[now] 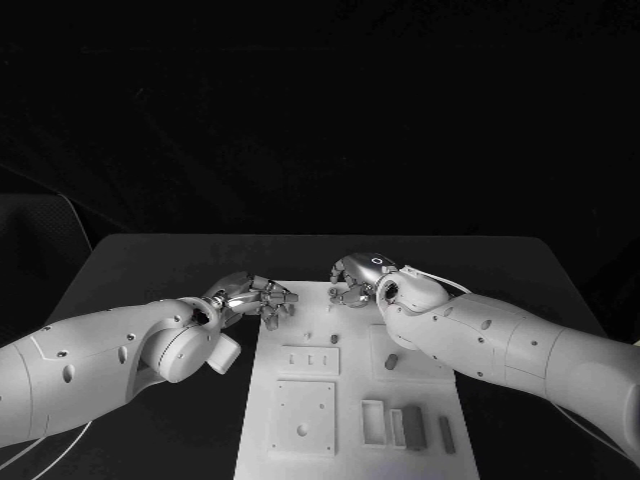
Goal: Assemble the parts on the task board
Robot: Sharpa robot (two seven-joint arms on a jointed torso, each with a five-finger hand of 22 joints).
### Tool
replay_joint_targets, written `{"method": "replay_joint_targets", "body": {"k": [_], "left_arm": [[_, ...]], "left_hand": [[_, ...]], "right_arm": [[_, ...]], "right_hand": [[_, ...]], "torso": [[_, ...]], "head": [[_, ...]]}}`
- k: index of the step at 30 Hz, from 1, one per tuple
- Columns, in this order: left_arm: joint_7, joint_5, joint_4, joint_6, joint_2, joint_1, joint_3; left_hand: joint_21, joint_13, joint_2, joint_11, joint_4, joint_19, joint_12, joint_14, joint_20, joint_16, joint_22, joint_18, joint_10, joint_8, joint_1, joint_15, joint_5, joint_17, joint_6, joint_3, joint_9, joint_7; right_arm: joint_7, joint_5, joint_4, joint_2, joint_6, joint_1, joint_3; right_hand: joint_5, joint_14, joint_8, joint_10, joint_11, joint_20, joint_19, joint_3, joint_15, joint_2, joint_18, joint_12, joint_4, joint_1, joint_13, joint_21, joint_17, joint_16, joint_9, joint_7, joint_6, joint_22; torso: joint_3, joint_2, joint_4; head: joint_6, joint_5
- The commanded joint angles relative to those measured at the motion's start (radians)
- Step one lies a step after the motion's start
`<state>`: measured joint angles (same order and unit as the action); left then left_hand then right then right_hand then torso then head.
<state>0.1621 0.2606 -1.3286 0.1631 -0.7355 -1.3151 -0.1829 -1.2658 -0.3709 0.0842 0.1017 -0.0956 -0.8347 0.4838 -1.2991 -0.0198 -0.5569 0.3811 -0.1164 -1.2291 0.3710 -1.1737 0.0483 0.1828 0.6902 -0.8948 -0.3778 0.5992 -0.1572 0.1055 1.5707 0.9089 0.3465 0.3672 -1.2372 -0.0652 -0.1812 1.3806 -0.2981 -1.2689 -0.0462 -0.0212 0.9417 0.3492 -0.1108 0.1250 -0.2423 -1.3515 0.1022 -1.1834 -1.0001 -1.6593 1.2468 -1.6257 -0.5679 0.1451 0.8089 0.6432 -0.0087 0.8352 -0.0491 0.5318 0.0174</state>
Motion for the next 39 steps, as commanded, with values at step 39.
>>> {"method": "replay_joint_targets", "body": {"k": [39], "left_arm": [[0.021,-0.002,-0.002,-0.009,-0.025,-0.001,0.001]], "left_hand": [[0.0,0.001,0.001,0.002,0.001,-0.007,-0.004,0.003,0.003,-0.004,-0.002,-0.019,0.006,-0.006,0.011,0.0,0.004,0.003,-0.002,0.008,-0.002,0.0]], "right_arm": [[0.024,-0.161,0.311,0.283,0.0,-0.02,0.063]], "right_hand": [[-0.001,-0.02,-0.002,0.017,0.0,0.004,0.002,-0.01,0.0,0.028,-0.012,0.006,-0.02,0.044,0.002,-0.13,-0.02,0.007,0.005,0.023,-0.021,0.009]], "torso": [[0.0065,0.0,0.0069]], "head": [[-0.02,0.011]]}}
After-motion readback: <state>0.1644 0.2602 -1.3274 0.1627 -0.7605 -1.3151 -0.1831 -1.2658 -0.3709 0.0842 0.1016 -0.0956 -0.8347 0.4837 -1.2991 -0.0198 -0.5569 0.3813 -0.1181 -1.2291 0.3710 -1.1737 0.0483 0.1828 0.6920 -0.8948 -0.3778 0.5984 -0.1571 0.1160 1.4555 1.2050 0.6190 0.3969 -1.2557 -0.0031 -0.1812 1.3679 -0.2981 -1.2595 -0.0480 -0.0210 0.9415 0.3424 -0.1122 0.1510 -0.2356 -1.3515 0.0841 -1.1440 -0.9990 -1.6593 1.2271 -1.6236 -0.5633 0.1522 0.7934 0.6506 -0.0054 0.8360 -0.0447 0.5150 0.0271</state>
